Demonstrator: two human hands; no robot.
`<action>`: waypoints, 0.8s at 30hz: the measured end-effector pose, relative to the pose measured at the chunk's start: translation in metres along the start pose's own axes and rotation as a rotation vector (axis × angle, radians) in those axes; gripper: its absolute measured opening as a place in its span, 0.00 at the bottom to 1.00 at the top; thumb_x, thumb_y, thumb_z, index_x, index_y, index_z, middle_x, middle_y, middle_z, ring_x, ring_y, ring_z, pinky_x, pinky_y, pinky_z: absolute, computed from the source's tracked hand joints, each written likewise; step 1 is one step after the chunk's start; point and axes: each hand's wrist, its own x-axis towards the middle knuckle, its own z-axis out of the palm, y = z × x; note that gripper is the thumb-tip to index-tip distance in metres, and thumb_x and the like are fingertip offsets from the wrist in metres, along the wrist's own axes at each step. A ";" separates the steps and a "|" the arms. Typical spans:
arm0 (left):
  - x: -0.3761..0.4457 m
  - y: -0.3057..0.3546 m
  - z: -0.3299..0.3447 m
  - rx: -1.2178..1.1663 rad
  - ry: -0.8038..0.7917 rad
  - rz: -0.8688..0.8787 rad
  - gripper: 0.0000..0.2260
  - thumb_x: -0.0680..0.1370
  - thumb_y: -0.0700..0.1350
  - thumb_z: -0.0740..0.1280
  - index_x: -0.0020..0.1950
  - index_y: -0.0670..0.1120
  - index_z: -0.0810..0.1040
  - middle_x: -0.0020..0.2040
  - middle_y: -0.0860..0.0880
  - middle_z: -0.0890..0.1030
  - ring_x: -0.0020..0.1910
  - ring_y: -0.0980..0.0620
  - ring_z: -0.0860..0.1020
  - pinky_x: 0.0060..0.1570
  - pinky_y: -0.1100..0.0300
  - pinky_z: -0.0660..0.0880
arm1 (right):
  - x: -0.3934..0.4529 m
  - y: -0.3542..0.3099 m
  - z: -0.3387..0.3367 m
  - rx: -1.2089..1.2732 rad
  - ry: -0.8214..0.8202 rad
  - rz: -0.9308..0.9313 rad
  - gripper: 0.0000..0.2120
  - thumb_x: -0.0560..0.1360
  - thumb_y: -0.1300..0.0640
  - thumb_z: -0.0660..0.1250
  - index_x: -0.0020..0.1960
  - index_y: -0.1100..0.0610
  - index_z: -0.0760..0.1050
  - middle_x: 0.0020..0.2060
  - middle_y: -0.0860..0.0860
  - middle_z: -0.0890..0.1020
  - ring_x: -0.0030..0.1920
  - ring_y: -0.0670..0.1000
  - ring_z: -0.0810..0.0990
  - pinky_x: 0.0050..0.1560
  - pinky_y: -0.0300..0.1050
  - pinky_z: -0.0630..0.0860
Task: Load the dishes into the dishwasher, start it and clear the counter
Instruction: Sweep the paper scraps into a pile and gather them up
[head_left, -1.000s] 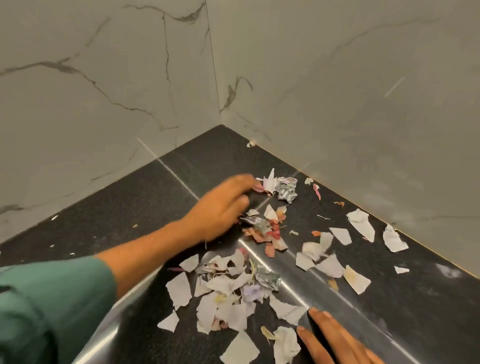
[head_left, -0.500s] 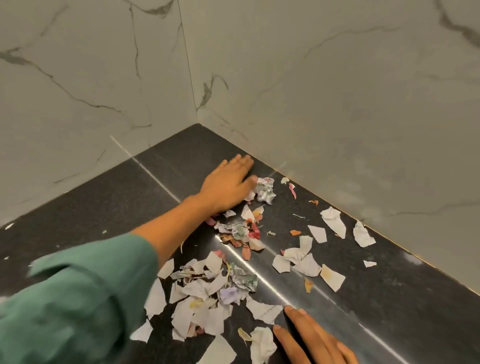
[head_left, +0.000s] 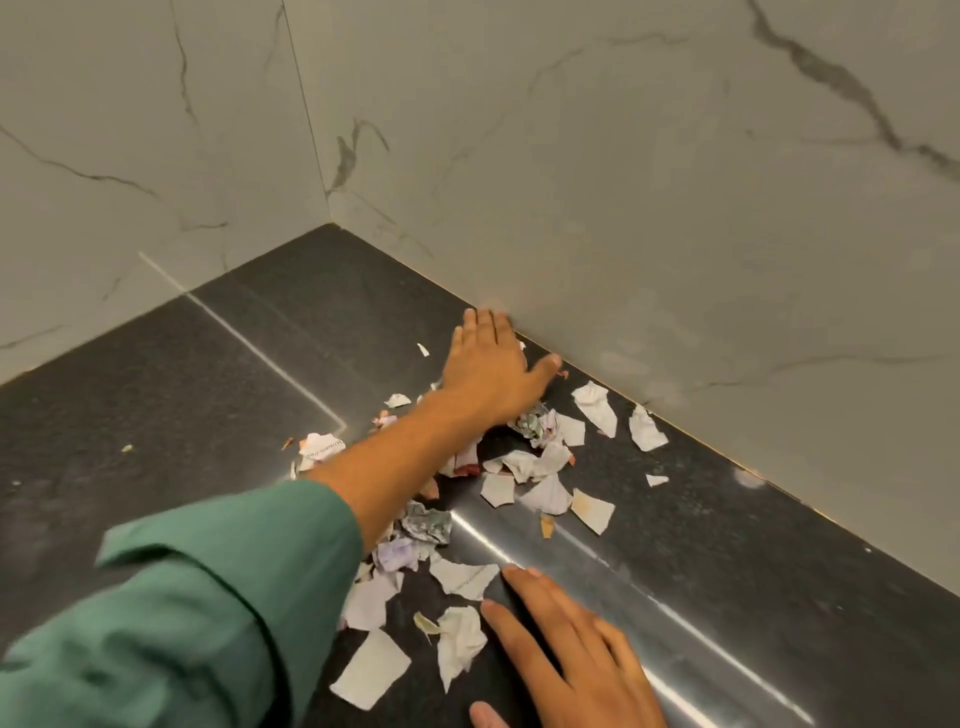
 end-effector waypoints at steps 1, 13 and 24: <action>-0.009 0.011 0.005 0.042 -0.023 0.014 0.39 0.83 0.66 0.50 0.83 0.39 0.47 0.83 0.38 0.47 0.83 0.40 0.45 0.81 0.43 0.46 | 0.000 0.005 0.002 -0.055 0.052 -0.005 0.28 0.77 0.27 0.53 0.71 0.38 0.69 0.75 0.42 0.69 0.81 0.44 0.46 0.74 0.41 0.45; -0.084 0.013 -0.008 0.068 0.000 0.368 0.22 0.84 0.58 0.57 0.74 0.52 0.73 0.74 0.49 0.72 0.71 0.47 0.71 0.69 0.49 0.70 | -0.004 -0.004 -0.011 0.060 0.050 -0.039 0.29 0.73 0.28 0.59 0.70 0.40 0.70 0.74 0.44 0.70 0.73 0.45 0.71 0.61 0.42 0.75; -0.077 0.046 0.013 0.162 -0.155 0.408 0.25 0.85 0.57 0.54 0.82 0.50 0.61 0.83 0.49 0.57 0.82 0.49 0.55 0.78 0.47 0.58 | -0.009 -0.003 -0.005 0.074 0.134 -0.050 0.29 0.76 0.31 0.58 0.74 0.41 0.67 0.77 0.44 0.65 0.76 0.46 0.65 0.65 0.45 0.73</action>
